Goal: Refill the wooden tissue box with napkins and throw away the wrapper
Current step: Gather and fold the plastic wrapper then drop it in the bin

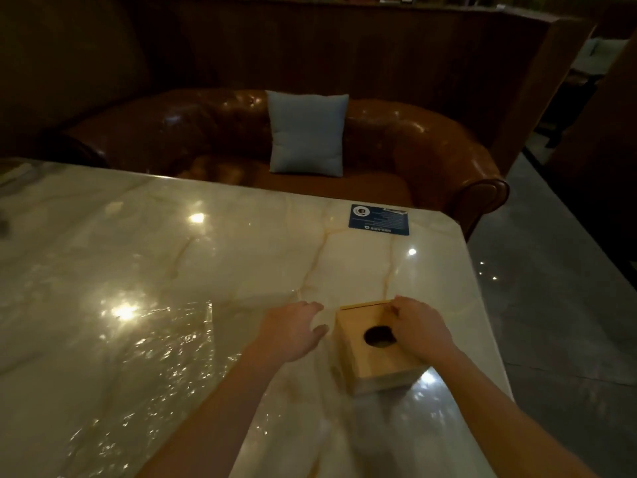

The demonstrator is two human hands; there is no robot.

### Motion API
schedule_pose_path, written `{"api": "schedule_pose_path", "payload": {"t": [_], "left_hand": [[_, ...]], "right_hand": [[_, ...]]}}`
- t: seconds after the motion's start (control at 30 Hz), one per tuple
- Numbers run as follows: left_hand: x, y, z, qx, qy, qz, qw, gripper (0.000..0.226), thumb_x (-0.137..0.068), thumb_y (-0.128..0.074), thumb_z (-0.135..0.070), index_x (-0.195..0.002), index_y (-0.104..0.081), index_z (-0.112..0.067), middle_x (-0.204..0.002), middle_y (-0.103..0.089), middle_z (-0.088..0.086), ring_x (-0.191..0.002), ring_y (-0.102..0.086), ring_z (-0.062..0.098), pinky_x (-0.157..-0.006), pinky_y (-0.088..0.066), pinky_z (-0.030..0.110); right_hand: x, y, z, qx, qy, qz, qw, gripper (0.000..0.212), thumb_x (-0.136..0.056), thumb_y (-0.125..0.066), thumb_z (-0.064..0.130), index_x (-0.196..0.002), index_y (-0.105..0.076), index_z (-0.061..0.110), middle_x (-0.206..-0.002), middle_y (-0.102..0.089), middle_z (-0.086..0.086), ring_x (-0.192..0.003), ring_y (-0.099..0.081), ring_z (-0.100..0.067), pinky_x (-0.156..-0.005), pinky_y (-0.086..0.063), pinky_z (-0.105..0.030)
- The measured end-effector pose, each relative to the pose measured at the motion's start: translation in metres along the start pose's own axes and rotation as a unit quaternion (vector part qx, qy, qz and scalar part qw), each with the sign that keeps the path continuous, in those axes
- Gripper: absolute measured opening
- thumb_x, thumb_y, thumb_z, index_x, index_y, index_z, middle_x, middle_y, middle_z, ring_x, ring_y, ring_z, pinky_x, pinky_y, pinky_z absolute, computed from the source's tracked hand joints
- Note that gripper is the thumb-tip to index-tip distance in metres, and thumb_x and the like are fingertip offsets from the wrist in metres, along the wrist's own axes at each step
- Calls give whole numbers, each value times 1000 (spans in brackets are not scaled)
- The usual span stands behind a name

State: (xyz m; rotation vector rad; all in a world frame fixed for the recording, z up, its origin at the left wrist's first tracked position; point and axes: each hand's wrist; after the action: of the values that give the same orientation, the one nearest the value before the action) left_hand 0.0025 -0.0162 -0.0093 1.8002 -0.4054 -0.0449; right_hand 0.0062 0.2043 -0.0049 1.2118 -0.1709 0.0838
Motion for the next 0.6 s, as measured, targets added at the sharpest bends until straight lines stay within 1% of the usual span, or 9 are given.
{"api": "schedule_pose_path", "payload": {"t": [0.03,0.07,0.1,0.17,0.2,0.27,0.37,0.5,0.6], "left_hand": [[5,3,11,0,14,-1,1000,48,-91,-43,-46,-135,-39,-27,-142,-48,0,-129,-45,22,-104,-37,36],[10,4,22,0,27,0,1000,48,-91,-43,-46,-135,-40,-27,-141,-49,1,-129,-45,23,-104,-38,36],[16,5,34,3,40,2,999,48,-91,-44,-46,-135,-40,-27,-141,-49,2,-128,-46,24,-104,-38,37],[29,3,58,10,71,1,997,47,-91,-44,-45,-134,-41,-26,-139,-50,3,-124,-50,25,-101,-41,37],[36,1,70,12,89,-1,996,47,-91,-45,-44,-134,-41,-26,-138,-50,3,-122,-51,25,-100,-42,36],[49,-3,92,21,123,-5,992,47,-91,-45,-43,-135,-40,-27,-140,-48,2,-124,-49,24,-99,-41,36],[70,-12,121,34,155,-16,987,49,-90,-46,-41,-136,-38,-26,-142,-45,1,-127,-45,23,-100,-39,35],[96,-28,148,33,171,-44,984,48,-90,-47,-38,-136,-38,-25,-145,-41,1,-130,-40,19,-102,-35,32],[112,-38,162,28,182,-53,981,47,-91,-46,-33,-136,-37,-25,-148,-36,2,-135,-35,17,-106,-32,34]], "right_hand": [[0,0,5,4,1,-30,1000,20,-85,-45,14,-94,-63,16,-101,-65,-5,-100,-63,-30,-78,-43,-32],[0,-1,11,-6,4,-54,999,21,-85,-45,14,-94,-64,17,-101,-66,-5,-100,-63,-29,-79,-44,-32],[0,-3,19,-24,10,-63,998,25,-88,-47,14,-105,-65,16,-112,-64,-6,-106,-61,-27,-86,-45,-34],[1,-9,39,-39,40,-69,996,34,-92,-48,16,-124,-57,13,-138,-51,-6,-120,-52,-24,-102,-40,-36],[1,-13,51,-45,62,-73,994,35,-92,-48,18,-126,-55,13,-142,-47,-6,-123,-50,-23,-104,-38,-35],[4,-26,77,-72,98,-71,990,36,-92,-49,21,-126,-54,13,-139,-49,-6,-119,-52,-21,-101,-40,-34],[11,-52,112,-65,136,-25,988,38,-92,-46,25,-127,-51,12,-133,-52,-7,-117,-51,-23,-99,-39,-35],[24,-94,142,43,167,71,982,42,-92,-41,32,-129,-43,14,-135,-49,-7,-120,-48,-26,-97,-37,-36],[33,-123,151,94,185,132,969,37,-90,-41,36,-122,-44,16,-128,-50,-4,-119,-49,-26,-95,-38,-39]]}}
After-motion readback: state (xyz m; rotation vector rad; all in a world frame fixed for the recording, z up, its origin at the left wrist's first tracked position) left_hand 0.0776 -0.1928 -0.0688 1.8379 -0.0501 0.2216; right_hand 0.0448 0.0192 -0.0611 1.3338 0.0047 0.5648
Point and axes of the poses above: each hand's wrist, its own x-axis away from the middle knuckle, its own y-axis out of the back of the hand, z = x × y
